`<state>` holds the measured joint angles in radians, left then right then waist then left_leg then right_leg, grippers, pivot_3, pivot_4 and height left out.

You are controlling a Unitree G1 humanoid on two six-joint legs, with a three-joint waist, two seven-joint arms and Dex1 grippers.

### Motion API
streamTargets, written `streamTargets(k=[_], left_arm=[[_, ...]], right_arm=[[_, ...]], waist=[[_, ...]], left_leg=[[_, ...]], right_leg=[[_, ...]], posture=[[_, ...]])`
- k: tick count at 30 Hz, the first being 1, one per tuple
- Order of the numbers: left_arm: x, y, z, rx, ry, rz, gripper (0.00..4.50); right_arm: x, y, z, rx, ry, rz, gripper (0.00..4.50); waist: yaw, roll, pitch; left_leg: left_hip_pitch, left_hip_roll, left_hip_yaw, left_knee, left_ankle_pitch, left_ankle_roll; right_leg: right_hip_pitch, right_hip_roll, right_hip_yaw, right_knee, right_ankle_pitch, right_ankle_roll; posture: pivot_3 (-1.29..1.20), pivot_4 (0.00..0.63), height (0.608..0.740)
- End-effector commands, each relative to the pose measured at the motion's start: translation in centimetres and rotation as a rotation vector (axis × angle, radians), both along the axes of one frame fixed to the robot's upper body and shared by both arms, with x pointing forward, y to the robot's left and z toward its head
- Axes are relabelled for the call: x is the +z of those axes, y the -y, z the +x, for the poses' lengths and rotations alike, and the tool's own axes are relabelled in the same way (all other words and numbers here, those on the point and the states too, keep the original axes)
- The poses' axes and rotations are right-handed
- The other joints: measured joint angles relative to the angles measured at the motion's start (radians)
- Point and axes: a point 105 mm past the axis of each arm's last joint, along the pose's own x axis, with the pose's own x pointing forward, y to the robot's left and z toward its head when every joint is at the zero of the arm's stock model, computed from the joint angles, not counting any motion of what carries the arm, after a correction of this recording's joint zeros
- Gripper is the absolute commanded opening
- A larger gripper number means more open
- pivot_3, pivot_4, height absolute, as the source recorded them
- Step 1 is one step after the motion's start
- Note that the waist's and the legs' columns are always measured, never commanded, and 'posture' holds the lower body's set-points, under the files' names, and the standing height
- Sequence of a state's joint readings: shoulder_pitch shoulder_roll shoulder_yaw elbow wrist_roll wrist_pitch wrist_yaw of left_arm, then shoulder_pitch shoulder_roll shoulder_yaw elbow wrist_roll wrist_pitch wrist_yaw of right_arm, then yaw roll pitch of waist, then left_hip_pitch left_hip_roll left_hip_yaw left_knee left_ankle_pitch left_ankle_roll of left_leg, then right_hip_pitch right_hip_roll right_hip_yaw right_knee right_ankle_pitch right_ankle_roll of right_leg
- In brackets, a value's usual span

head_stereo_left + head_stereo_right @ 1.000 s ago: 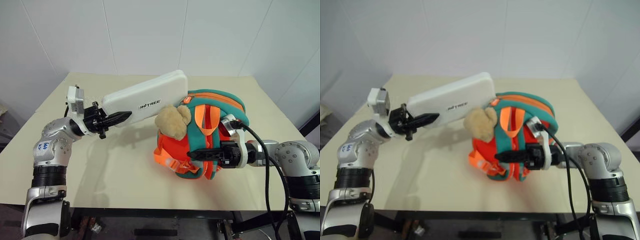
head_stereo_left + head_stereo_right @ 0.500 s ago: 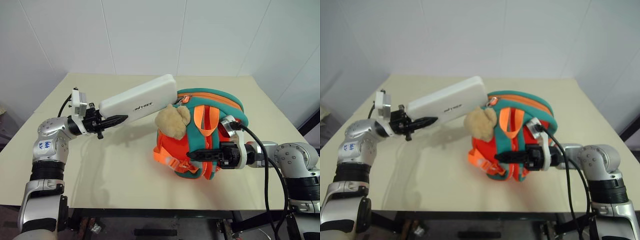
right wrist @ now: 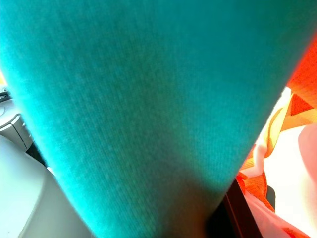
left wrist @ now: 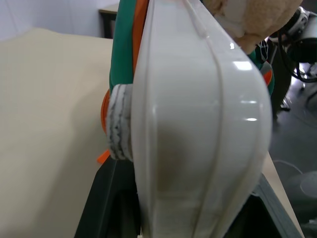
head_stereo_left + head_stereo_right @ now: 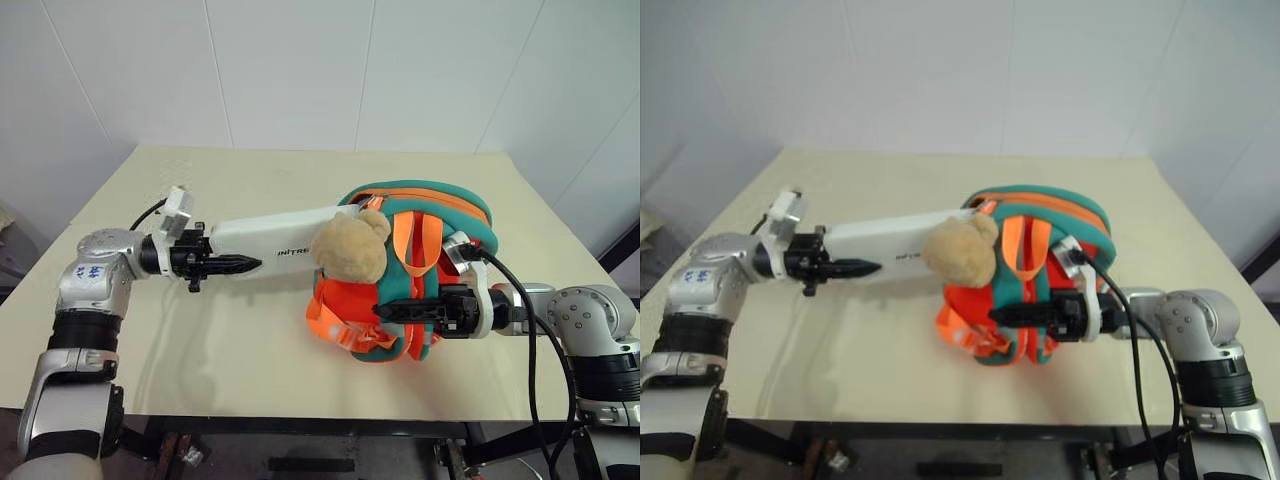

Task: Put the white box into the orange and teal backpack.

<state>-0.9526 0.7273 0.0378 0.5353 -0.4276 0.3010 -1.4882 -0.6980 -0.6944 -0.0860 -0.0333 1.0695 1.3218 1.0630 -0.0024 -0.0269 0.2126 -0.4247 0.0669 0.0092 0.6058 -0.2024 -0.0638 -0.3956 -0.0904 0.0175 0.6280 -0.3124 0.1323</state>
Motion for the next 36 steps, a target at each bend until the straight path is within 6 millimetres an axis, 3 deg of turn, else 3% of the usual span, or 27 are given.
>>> streamTargets(k=[1,10,19,24,34,36], left_arm=[[0.6,0.9,0.5,-0.028,0.031,0.051,1.32],[1.5,5.3,3.5,0.030,0.051,0.087,1.32],[1.3,10.0,1.9,-0.166,0.028,0.089,1.32],[1.3,12.7,2.6,-0.151,0.029,0.073,1.32],[1.1,14.4,3.3,-0.126,0.033,0.089,1.32],[0.5,14.2,3.3,-0.126,0.035,0.126,2.03]], right_arm=[[0.8,-0.3,-0.5,0.038,0.030,0.019,0.07],[0.8,-0.5,-0.5,0.044,0.027,0.018,0.07],[0.6,-0.8,-0.6,0.044,0.026,0.024,0.07],[0.4,-1.1,-0.8,0.042,0.025,0.037,0.07],[0.1,-1.5,-1.2,0.034,0.022,0.052,0.07],[0.1,-1.6,-1.2,0.032,0.021,0.056,0.07]], waist=[[0.000,0.000,0.000],[0.001,0.000,0.000],[-0.001,0.000,0.000],[0.001,0.000,0.000],[-0.002,0.000,0.000],[-0.001,0.000,0.000]], left_leg=[[0.000,0.000,0.000,0.000,0.000,0.000],[-0.003,0.000,0.001,0.004,-0.002,0.002],[-0.004,0.000,0.001,0.005,-0.002,0.002],[-0.004,0.000,0.001,0.005,-0.002,0.002],[-0.004,0.001,0.001,0.006,-0.002,0.002],[-0.004,0.001,0.001,0.006,-0.002,0.002]], right_leg=[[0.000,0.000,0.000,0.000,0.000,0.000],[-0.001,0.000,0.001,0.000,0.000,0.001],[-0.002,0.002,0.003,0.000,0.001,0.002],[-0.002,0.002,0.003,0.000,0.001,0.002],[-0.003,0.003,0.004,0.000,0.001,0.003],[-0.003,0.003,0.005,0.000,0.001,0.003]], posture=[[0.00,0.150,0.740],[0.00,0.150,0.740],[0.00,0.150,0.740],[0.00,0.150,0.740],[0.00,0.150,0.740],[0.00,0.150,0.740]])
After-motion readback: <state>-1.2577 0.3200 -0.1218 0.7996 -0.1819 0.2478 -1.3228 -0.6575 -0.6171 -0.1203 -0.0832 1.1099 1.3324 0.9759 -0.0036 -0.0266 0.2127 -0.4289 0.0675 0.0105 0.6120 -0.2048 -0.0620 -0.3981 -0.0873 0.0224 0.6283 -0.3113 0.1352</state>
